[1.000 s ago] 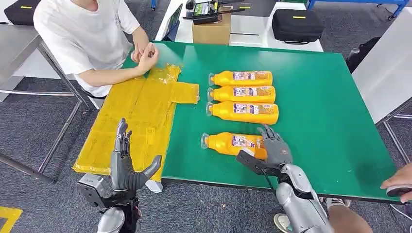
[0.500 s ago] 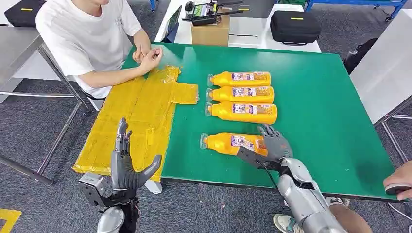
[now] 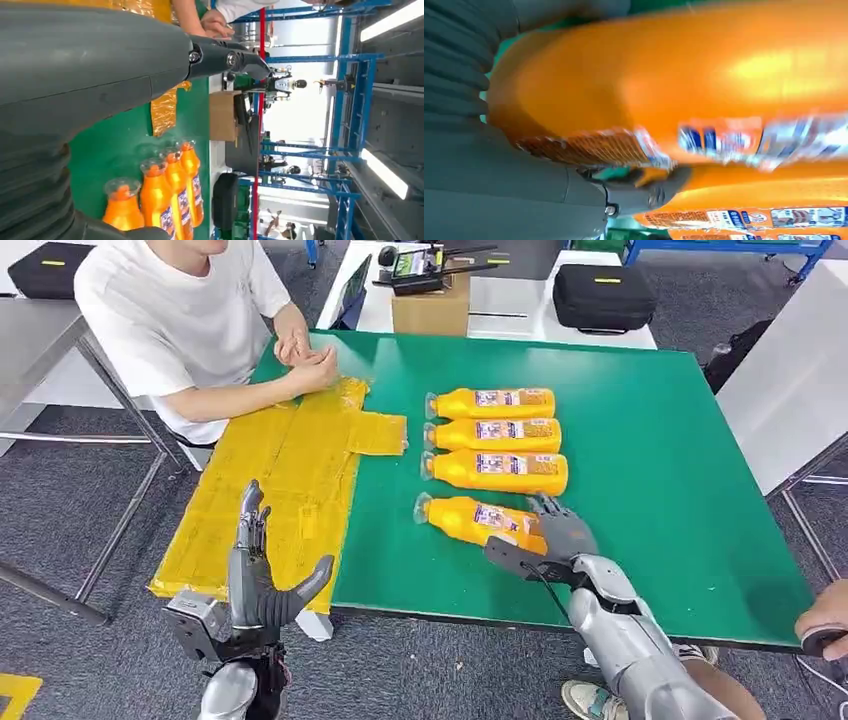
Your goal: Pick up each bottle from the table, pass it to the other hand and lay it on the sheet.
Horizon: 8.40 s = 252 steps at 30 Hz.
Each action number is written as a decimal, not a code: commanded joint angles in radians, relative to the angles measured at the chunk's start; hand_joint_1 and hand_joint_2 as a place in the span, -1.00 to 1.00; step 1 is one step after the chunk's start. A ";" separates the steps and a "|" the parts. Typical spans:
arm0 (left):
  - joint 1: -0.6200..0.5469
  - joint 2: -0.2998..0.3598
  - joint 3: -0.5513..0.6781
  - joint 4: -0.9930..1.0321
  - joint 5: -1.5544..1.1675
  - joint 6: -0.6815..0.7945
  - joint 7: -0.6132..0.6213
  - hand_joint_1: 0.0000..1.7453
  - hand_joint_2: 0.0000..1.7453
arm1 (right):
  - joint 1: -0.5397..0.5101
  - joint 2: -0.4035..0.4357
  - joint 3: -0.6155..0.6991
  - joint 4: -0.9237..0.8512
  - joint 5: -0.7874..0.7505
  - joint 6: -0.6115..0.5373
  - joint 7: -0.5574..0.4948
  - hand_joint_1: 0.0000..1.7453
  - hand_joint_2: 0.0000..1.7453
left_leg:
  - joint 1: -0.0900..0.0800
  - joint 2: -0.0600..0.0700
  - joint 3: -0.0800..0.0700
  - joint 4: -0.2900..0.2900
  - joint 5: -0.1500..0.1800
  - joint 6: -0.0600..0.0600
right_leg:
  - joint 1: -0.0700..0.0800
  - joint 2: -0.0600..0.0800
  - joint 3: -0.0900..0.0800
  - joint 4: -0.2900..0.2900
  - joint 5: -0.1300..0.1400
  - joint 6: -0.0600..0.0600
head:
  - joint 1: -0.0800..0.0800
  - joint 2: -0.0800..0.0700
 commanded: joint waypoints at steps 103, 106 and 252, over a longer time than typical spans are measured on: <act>0.001 0.087 -0.263 0.002 0.356 -0.498 0.126 1.00 1.00 | 0.527 0.209 0.244 -0.566 -0.489 -0.228 -0.523 -1.00 1.00 | 0.001 0.000 -0.002 -0.001 -0.010 -0.002 | 0.001 0.001 -0.001 -0.001 -0.008 -0.003 | 0.000 0.000; 0.004 0.084 -0.253 -0.003 0.371 -0.493 0.134 1.00 1.00 | 0.530 0.212 0.240 -0.562 -0.503 -0.244 -0.529 -1.00 1.00 | 0.001 0.000 -0.002 -0.001 -0.010 -0.002 | 0.001 0.000 -0.001 -0.001 -0.008 -0.003 | 0.000 0.000; -0.146 0.088 -0.094 -0.132 0.267 0.067 0.123 -1.00 1.00 | 0.030 0.030 -0.140 0.076 -0.135 -0.216 -0.312 -1.00 1.00 | -0.001 -0.003 -0.008 -0.001 -0.002 0.001 | -0.001 -0.003 -0.004 -0.001 -0.003 0.002 | 0.000 0.000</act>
